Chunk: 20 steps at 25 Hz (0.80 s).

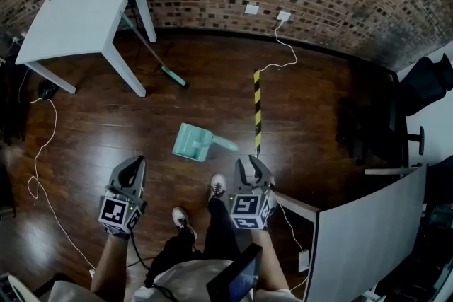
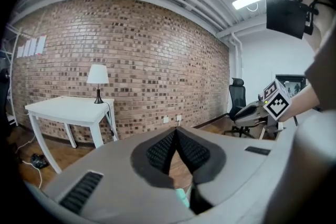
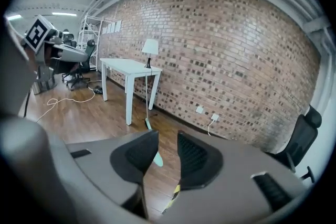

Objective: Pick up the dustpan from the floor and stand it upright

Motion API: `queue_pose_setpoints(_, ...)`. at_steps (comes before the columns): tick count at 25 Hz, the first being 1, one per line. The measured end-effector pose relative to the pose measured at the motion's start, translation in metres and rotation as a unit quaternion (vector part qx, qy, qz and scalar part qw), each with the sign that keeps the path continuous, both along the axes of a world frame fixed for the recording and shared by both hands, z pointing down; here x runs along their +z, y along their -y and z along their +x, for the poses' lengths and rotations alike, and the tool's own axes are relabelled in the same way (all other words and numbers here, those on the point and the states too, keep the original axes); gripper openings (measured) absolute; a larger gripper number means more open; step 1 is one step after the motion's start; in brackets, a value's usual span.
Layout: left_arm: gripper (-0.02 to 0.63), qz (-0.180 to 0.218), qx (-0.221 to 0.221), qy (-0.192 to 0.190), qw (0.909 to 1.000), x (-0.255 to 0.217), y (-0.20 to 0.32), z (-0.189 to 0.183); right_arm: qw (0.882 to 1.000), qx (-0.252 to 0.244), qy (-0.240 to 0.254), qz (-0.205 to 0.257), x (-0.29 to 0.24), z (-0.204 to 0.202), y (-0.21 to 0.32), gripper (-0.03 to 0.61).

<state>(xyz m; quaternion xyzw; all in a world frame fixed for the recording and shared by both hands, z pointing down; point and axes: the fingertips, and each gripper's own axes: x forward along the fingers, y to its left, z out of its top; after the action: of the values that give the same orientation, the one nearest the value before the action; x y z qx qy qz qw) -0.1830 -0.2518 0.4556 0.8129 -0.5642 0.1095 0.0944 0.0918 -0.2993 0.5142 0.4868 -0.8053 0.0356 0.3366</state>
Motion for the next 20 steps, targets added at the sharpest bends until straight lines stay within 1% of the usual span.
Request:
queue_pose_setpoints(2, 0.003, 0.011, 0.002, -0.024, 0.9997, -0.023, -0.013, 0.000, 1.000, 0.003, 0.010, 0.017, -0.026, -0.012, -0.014, 0.084)
queue_pose_setpoints(3, 0.003, 0.021, 0.009, -0.028, 0.9993, -0.035, -0.019, 0.002, 0.999, 0.005, 0.025, 0.027, -0.040, -0.019, -0.021, 0.086)
queue_pose_setpoints(5, 0.003, 0.042, 0.024, -0.026, 0.9985, -0.056, -0.033, 0.005, 0.996, 0.009, 0.069, 0.051, -0.068, -0.030, -0.037, 0.089)
queue_pose_setpoints(7, 0.003, 0.060, 0.028, -0.026, 0.9974, -0.074, -0.049, 0.005, 0.991, 0.021, 0.112, 0.070, -0.093, -0.035, -0.055, 0.089)
queue_pose_setpoints(9, 0.003, 0.070, 0.021, -0.033, 0.9968, -0.087, -0.064, 0.000, 0.985, 0.030, 0.151, 0.083, -0.115, -0.040, -0.075, 0.080)
queue_pose_setpoints(12, 0.003, 0.082, 0.006, -0.043, 0.9957, -0.109, -0.081, -0.003, 0.974, 0.018, 0.201, 0.103, -0.144, -0.044, -0.101, 0.080)
queue_pose_setpoints(15, 0.003, 0.096, 0.020, -0.025, 0.9949, -0.130, -0.098, 0.015, 0.965, 0.008, 0.236, 0.117, -0.169, -0.032, -0.123, 0.080)
queue_pose_setpoints(17, 0.003, 0.105, 0.029, -0.025, 0.9937, -0.142, -0.105, 0.025, 0.959, 0.007, 0.255, 0.121, -0.184, -0.026, -0.131, 0.080)
queue_pose_setpoints(20, 0.003, 0.113, 0.039, -0.026, 0.9925, -0.157, -0.118, 0.034, 0.957, -0.002, 0.261, 0.127, -0.203, -0.027, -0.143, 0.081)
